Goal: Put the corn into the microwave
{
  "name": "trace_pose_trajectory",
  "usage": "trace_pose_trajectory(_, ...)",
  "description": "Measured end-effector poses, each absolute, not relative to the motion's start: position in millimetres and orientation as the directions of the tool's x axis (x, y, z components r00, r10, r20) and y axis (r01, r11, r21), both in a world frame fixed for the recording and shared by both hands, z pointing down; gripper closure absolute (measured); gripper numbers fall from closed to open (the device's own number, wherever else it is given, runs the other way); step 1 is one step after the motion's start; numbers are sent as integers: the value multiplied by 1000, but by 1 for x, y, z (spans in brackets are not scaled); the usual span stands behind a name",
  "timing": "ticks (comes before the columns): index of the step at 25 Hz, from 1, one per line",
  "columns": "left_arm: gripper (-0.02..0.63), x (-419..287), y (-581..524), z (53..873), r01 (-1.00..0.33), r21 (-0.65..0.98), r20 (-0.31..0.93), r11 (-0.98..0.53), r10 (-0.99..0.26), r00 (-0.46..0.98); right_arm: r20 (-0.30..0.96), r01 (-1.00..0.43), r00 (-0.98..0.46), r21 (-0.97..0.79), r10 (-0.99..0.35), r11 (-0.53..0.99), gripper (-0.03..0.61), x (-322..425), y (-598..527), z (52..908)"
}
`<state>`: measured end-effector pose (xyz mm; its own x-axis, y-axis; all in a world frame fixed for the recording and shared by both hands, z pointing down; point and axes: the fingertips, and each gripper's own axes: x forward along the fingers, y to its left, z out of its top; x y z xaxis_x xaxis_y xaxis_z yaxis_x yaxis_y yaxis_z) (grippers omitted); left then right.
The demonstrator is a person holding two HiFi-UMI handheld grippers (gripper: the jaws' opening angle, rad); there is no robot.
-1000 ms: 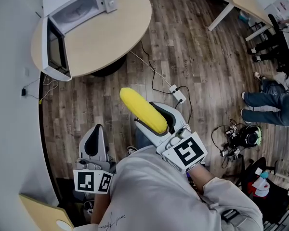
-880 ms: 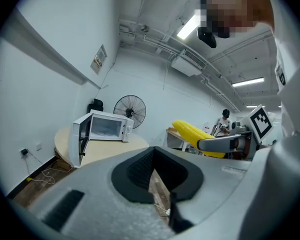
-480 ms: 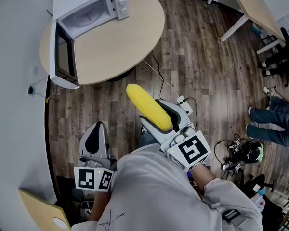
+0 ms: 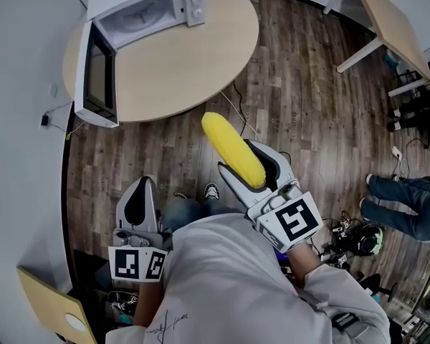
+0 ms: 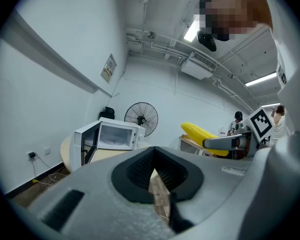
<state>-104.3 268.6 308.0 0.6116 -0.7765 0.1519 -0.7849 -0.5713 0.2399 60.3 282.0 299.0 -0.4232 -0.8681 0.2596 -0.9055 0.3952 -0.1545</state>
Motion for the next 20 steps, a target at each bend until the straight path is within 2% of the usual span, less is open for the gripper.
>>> trace_pose_trajectory(8, 614, -70, 255, 322, -724, 202, 173, -660, -703, 689, 291, -914, -406, -147, -866, 379, 314, 73, 258, 304)
trace_pose_trajectory(13, 614, -55, 222, 315, -721, 110, 159, -684, -704, 692, 281, -915, -403, -118, -871, 386, 314, 78, 231, 298)
trace_pose_trajectory(20, 614, -42, 166, 308, -693, 164, 137, -702, -679, 721, 262, -916, -401, -117, -878, 384, 314, 80, 183, 284)
